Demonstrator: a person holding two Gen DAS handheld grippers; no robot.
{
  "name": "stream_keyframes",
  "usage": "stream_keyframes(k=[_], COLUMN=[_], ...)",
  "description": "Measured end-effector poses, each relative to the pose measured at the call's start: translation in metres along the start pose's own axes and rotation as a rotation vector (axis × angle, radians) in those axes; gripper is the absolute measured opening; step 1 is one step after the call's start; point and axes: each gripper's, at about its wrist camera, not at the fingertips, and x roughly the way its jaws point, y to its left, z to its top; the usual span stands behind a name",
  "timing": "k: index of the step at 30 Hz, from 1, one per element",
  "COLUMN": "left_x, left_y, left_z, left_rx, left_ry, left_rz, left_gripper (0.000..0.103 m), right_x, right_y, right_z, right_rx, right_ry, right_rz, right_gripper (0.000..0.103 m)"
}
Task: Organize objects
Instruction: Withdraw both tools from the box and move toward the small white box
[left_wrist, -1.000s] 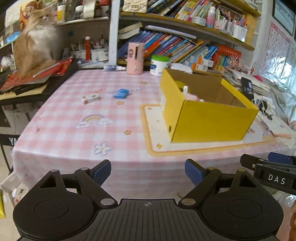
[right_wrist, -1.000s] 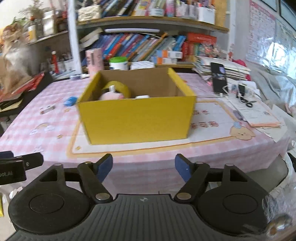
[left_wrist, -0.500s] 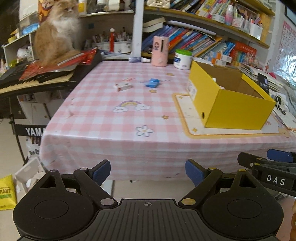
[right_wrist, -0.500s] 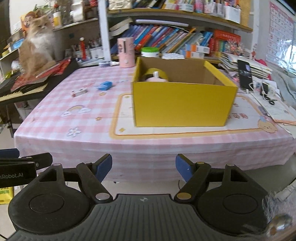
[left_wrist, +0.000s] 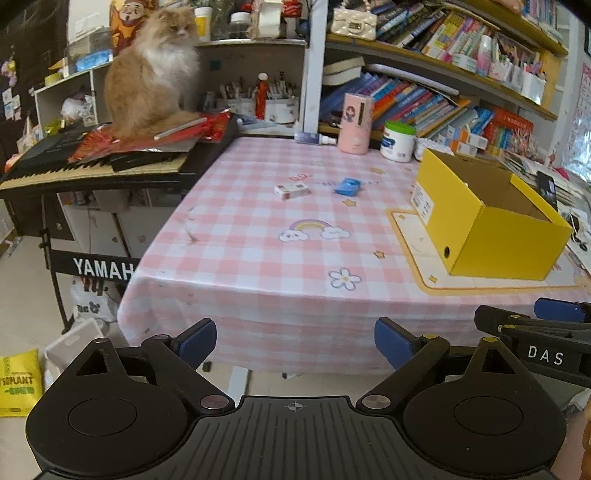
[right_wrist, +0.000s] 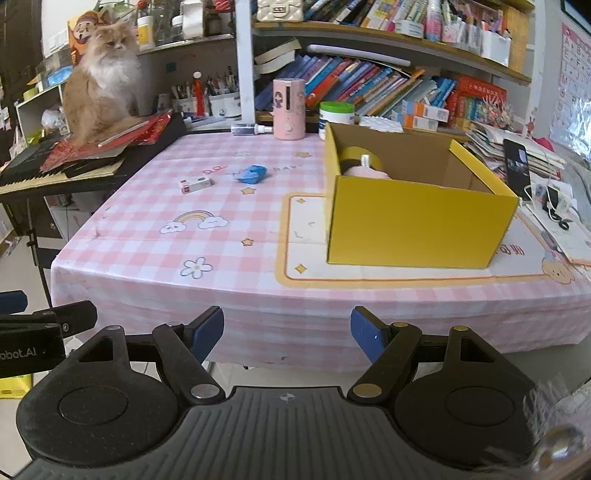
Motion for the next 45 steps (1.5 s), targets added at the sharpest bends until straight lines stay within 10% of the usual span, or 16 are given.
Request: stream_keyframes(k=[18,45], left_x=[0.068,0.252], left_y=[-0.003,-0.003], left_z=[0.038,0.163], left_rx=[-0.001,-0.026], left_ry=[0.048,0.049], left_rz=[0.024,0.094], left_gripper=[0.094,0.082], right_x=[0.067,0.249], right_y=[0.01,0.031], right_z=[0.036,0.207], right_rx=[-0.05,0.022], right_ry=[0.041,-0.039], right_rz=[0.041,0.099], right_gripper=[0.074,0.07])
